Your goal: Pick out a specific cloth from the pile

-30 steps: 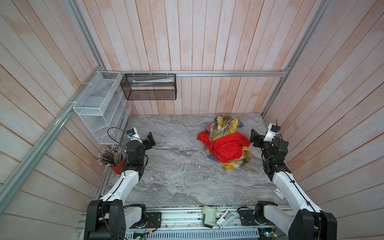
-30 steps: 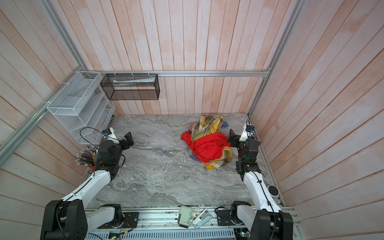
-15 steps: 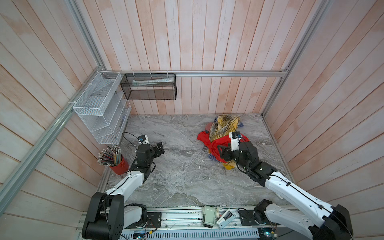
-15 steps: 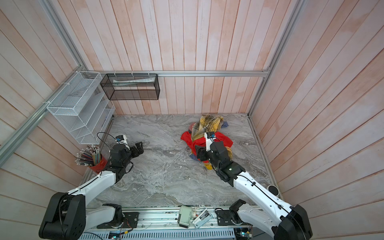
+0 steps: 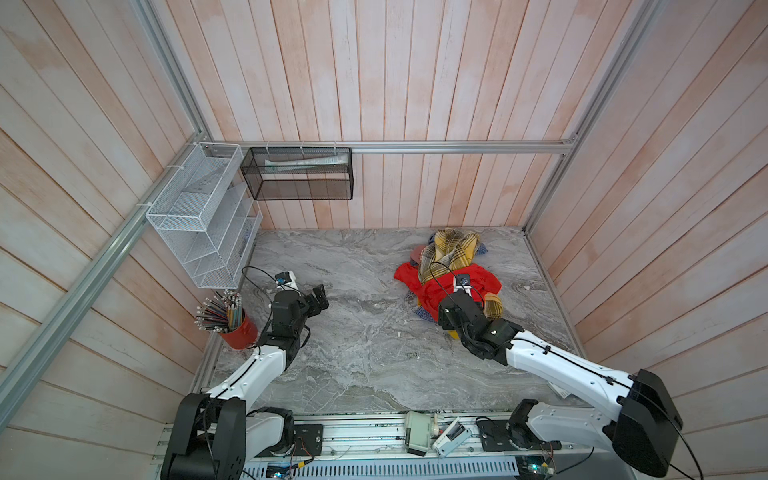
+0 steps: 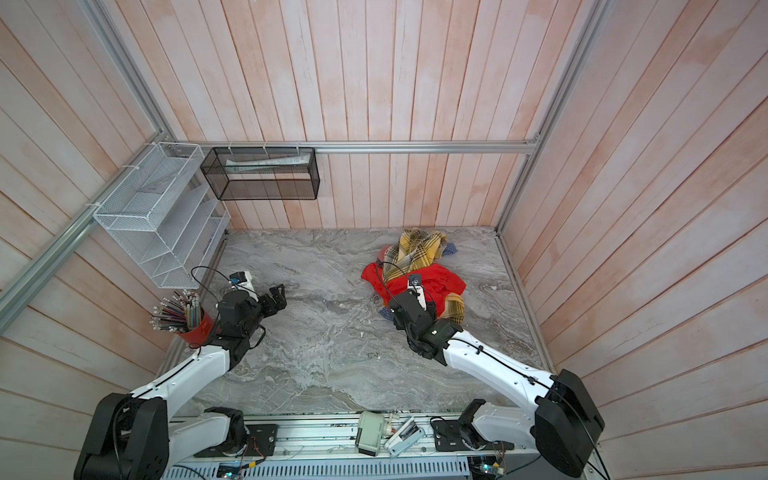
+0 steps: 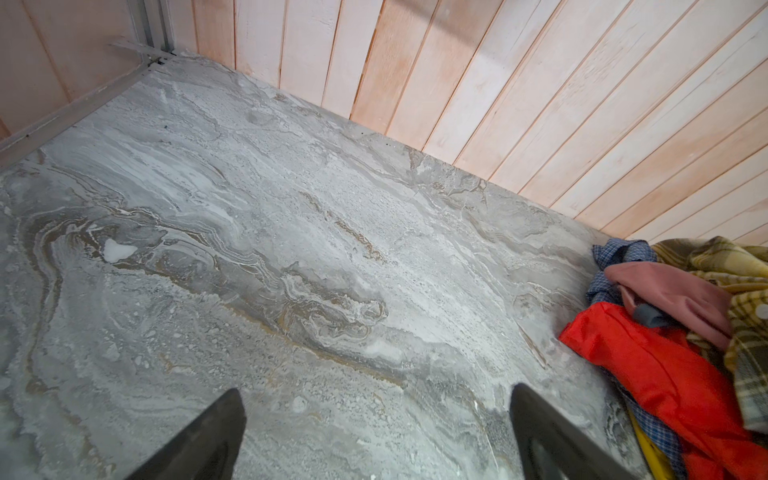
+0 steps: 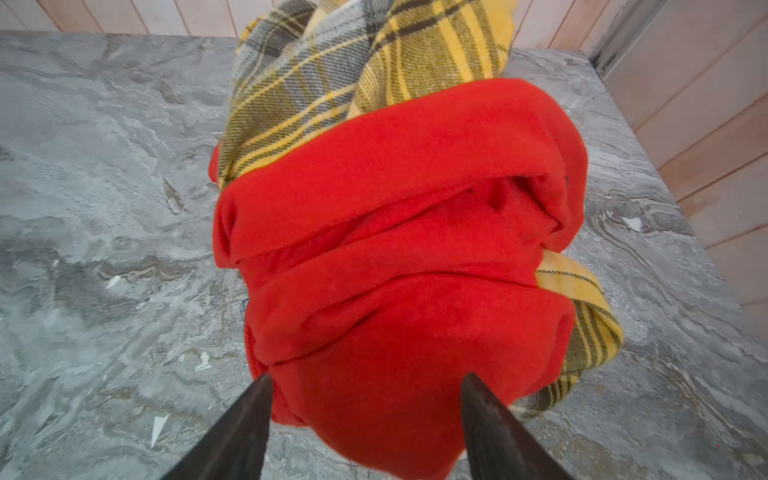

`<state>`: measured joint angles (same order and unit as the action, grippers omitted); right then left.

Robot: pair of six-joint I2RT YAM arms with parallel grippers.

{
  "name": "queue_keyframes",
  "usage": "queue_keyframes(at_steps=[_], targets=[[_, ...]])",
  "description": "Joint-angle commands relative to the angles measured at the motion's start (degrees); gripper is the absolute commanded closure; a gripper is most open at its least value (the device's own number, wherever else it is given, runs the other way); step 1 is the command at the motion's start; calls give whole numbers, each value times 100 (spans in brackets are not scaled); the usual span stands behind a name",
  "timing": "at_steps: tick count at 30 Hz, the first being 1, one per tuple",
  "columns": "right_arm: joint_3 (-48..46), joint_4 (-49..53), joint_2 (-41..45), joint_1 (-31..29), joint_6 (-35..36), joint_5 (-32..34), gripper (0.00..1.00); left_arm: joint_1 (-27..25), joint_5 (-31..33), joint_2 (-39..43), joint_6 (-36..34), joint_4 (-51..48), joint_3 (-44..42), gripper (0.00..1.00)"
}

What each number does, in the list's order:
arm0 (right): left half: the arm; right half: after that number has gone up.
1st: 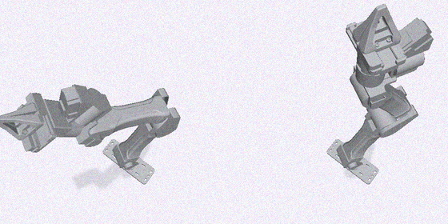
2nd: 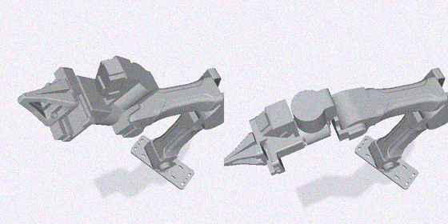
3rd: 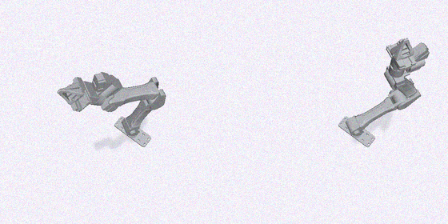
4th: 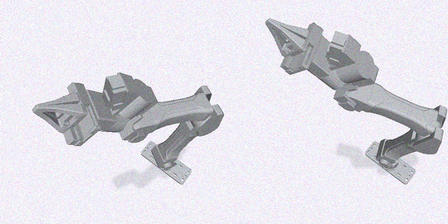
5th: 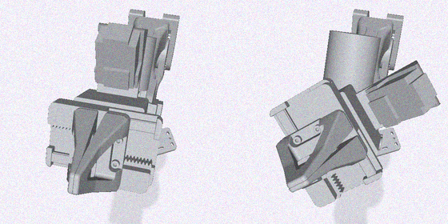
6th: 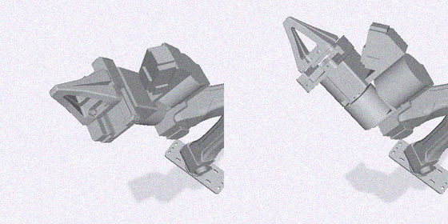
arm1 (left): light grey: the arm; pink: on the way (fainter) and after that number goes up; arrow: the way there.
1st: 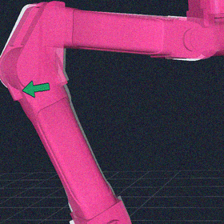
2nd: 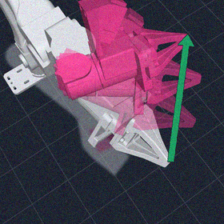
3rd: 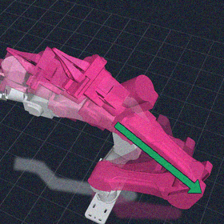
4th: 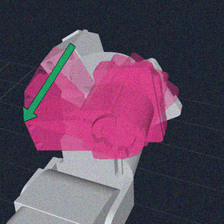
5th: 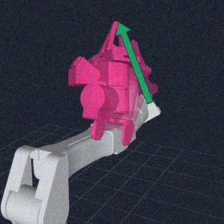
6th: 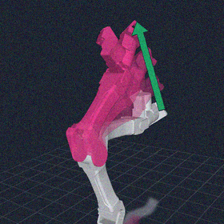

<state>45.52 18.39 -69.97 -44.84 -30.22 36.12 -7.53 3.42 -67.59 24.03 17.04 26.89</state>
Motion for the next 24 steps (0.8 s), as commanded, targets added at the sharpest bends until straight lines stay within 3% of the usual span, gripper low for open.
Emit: queue_keyframes(at_steps=[1,11,15,20,24], targets=[[79,972,-193,117,-724,468,23,-14,21,143,-46,-89,-122,0],[-1076,82,1428,1376,-825,-598,13,-12,-25,64,-108,-76,-79,0],[-1349,-11,1865,2152,-755,-1242,12,-12,-25,14,-83,-49,-79,0],[-1556,-265,1990,3283,-578,-2317,12,-23,-56,-42,-64,-65,-44,0],[-1694,-599,1741,3778,-505,-2923,16,-27,-25,-35,-82,-110,7,0]])
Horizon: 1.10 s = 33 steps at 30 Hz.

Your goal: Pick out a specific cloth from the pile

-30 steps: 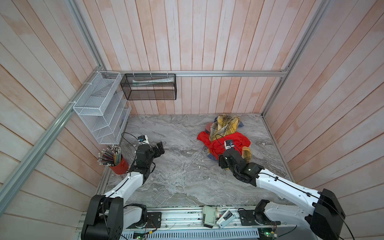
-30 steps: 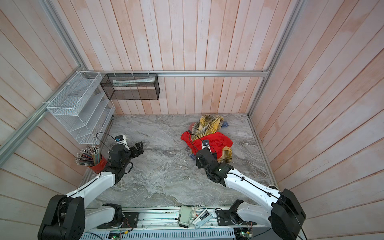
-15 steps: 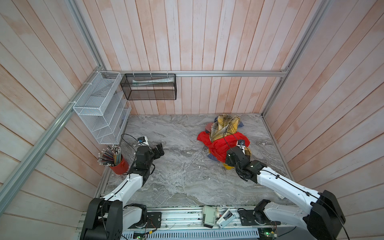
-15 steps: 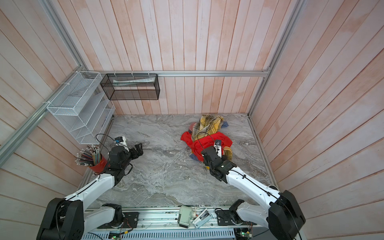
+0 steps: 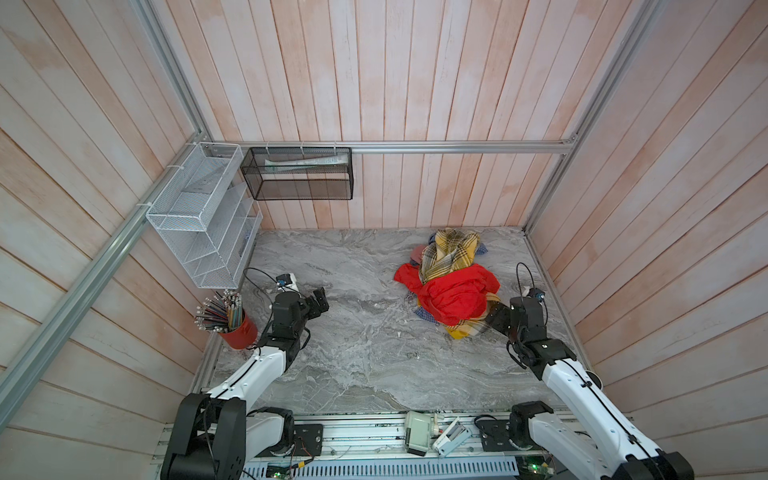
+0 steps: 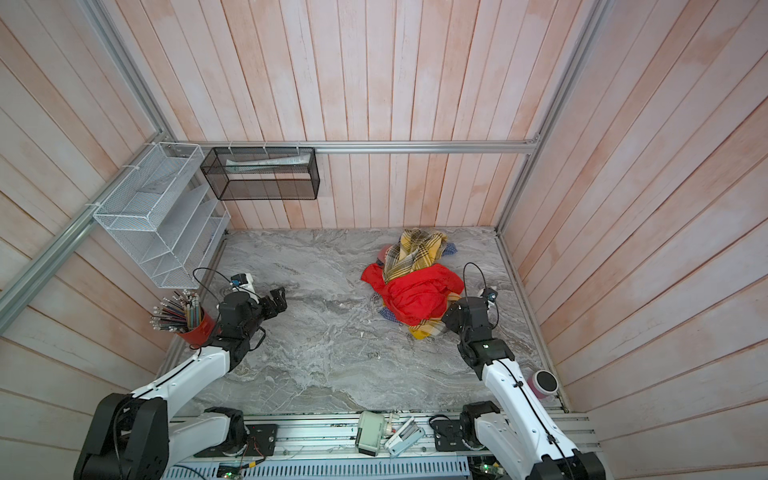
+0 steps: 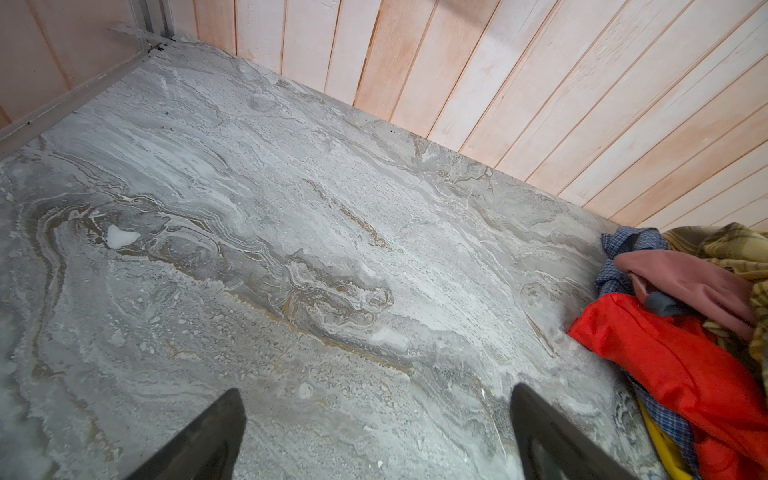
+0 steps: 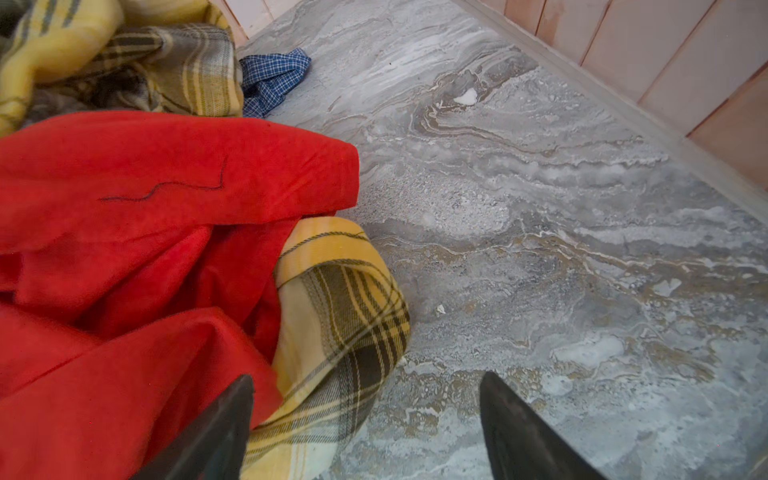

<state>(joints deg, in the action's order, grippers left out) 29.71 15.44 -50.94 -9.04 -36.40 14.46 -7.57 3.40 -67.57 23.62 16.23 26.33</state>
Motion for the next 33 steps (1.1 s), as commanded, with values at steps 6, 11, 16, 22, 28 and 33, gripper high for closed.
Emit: queue_keyframes(at_steps=[6,11,16,22,28,33], targets=[[-163,-841,-830,685,214,-1427,21,-20,-15,-19,-30,-112,138,0],[-158,-1313,-1376,868,161,-1838,25,-25,-20,-9,-23,-202,179,0],[-229,-1737,-1925,941,94,-2182,31,-36,2,24,11,-255,214,0],[-220,-1967,-2258,998,60,-2624,57,-52,21,95,7,-356,246,0],[-333,-2131,-1838,1150,-34,-2587,94,-72,29,190,23,-428,240,0],[-244,-1909,-1263,1154,-68,-2440,100,-78,53,235,65,-453,217,0]])
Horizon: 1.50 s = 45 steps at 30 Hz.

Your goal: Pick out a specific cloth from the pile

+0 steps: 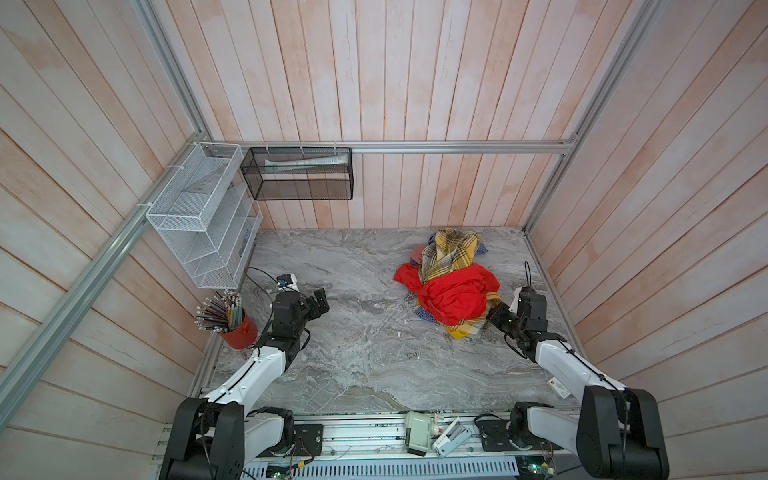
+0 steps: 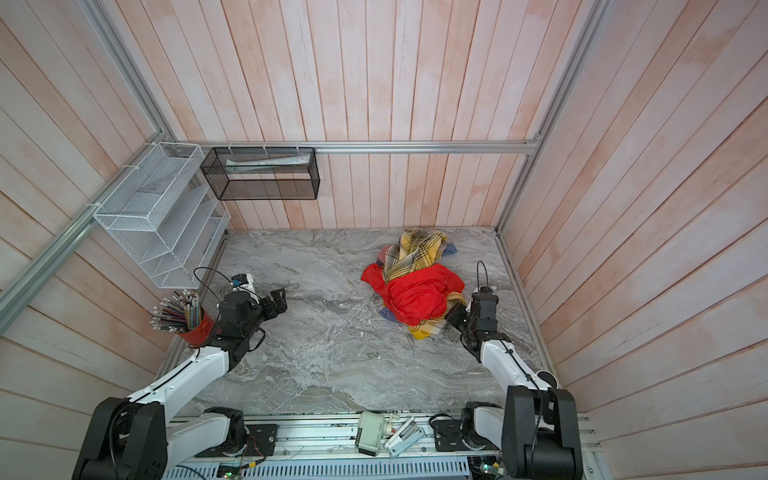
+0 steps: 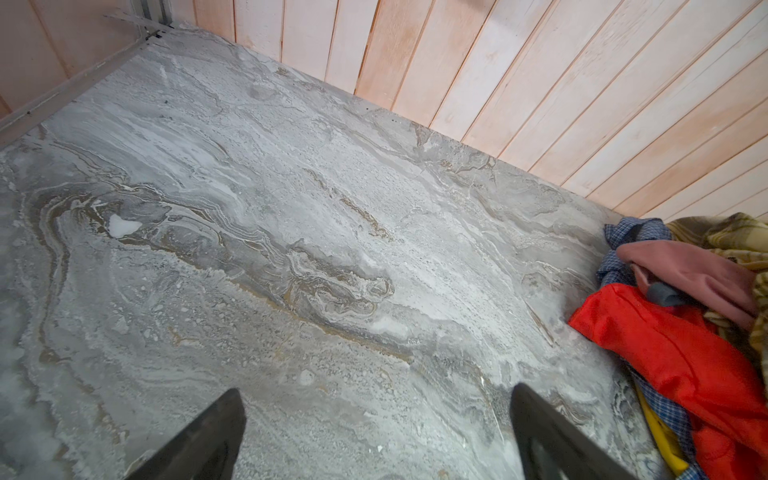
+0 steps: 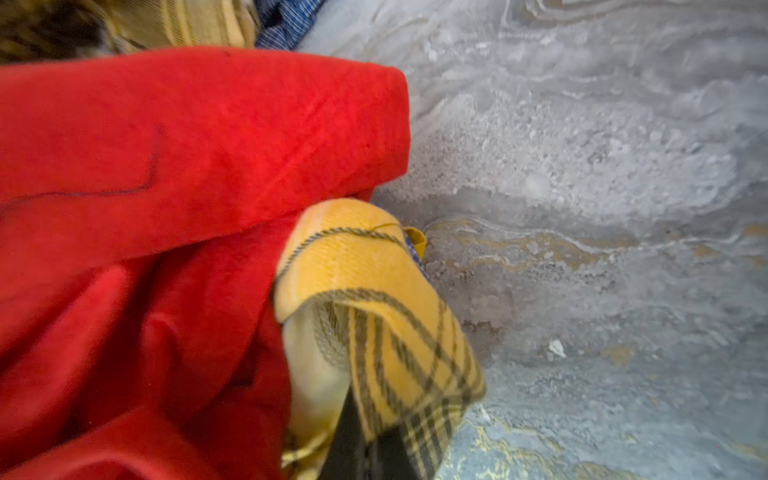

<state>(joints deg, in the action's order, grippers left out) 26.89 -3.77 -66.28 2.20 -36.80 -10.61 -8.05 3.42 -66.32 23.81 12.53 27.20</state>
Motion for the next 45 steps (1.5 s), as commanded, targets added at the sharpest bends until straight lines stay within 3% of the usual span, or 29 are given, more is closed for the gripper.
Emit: queue_keyframes(at_steps=[1,9,22,32,34,37,41,45], targets=[[65,61,383,35,-29,83,100,-41,46,115,55,-88,136,0],[579,761,1381,28,59,401,100,-82,96,164,18,-124,151,0],[1462,1242,1871,26,269,506,100,-233,227,130,-8,-116,179,0],[432,1094,1566,9,88,559,100,-314,357,26,-50,-169,180,0],[351,1125,1467,9,59,610,85,-317,361,14,-80,-178,201,0],[569,1365,1394,9,220,749,51,-316,385,10,-127,-191,215,0],[1260,1821,1427,2,575,1099,36,-317,414,-51,-148,-169,216,0],[1880,2067,1363,-253,823,1349,32,-327,405,-150,-156,-124,241,0]])
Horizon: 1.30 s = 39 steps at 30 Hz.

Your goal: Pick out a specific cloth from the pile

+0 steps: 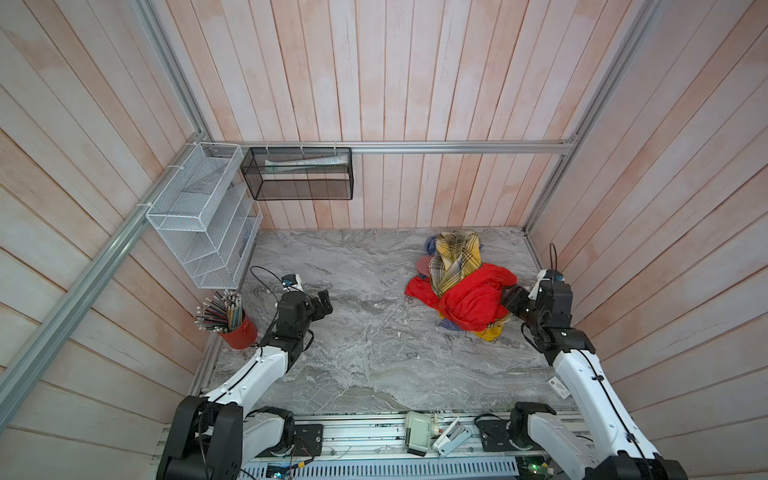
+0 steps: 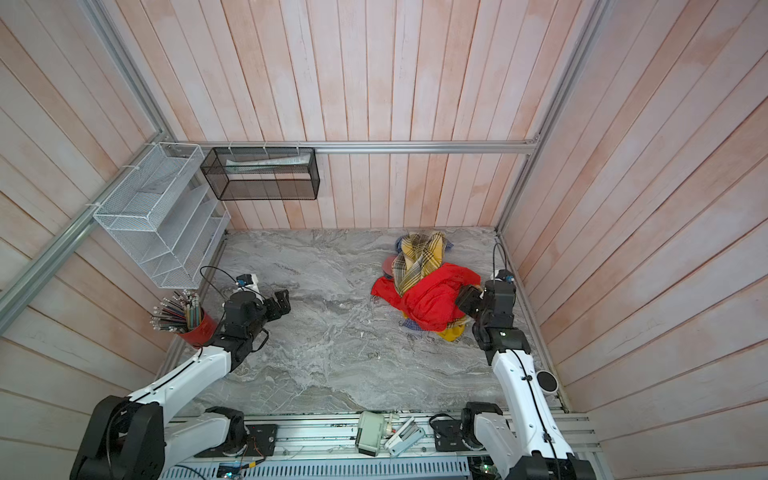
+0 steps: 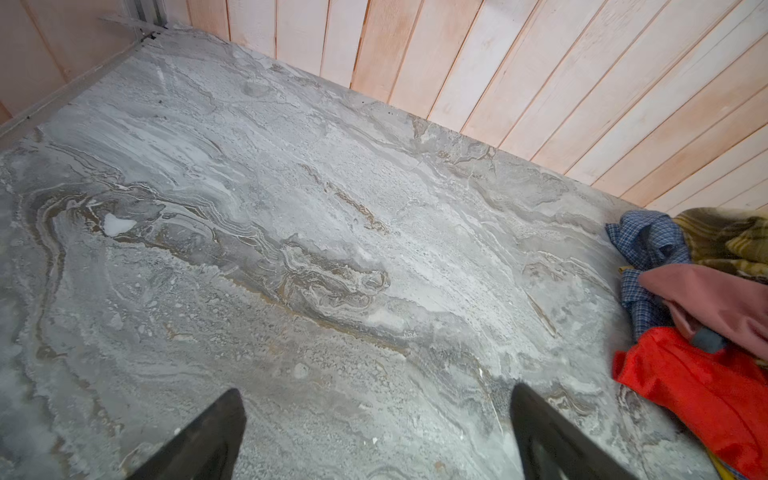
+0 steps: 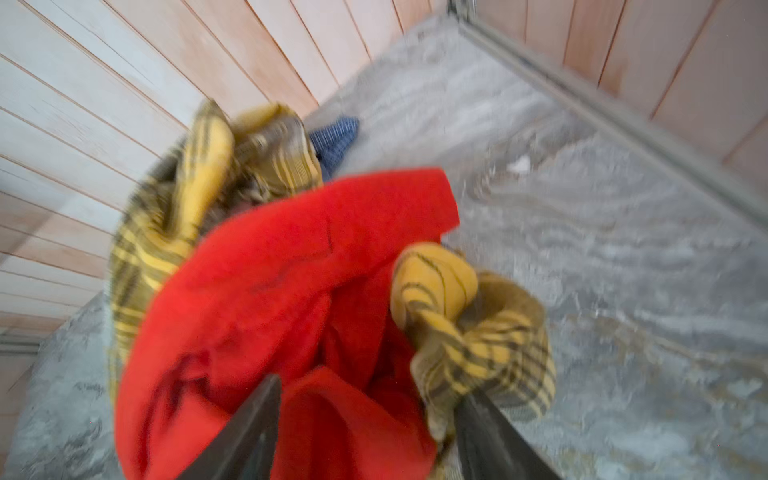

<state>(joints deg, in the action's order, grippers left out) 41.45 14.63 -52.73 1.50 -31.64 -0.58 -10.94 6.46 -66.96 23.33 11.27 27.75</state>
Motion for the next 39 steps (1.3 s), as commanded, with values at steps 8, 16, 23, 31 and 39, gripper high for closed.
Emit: queue_keyframes(at_steps=[8,16,23,31,39], targets=[[2018,411,-1012,-1424,894,1278,23,-57,145,-152,-193,-54,226,0],[3461,766,-2915,-1809,1547,802,18,-57,176,-70,-230,-83,165,0],[4146,1143,-4172,-1881,1774,774,19,-57,229,2,-272,-6,64,0],[4187,1261,-4960,-1999,1916,943,32,-57,265,145,-275,-66,20,0],[3963,799,-4425,-1999,1604,788,89,-57,365,321,-238,-138,-58,0]])
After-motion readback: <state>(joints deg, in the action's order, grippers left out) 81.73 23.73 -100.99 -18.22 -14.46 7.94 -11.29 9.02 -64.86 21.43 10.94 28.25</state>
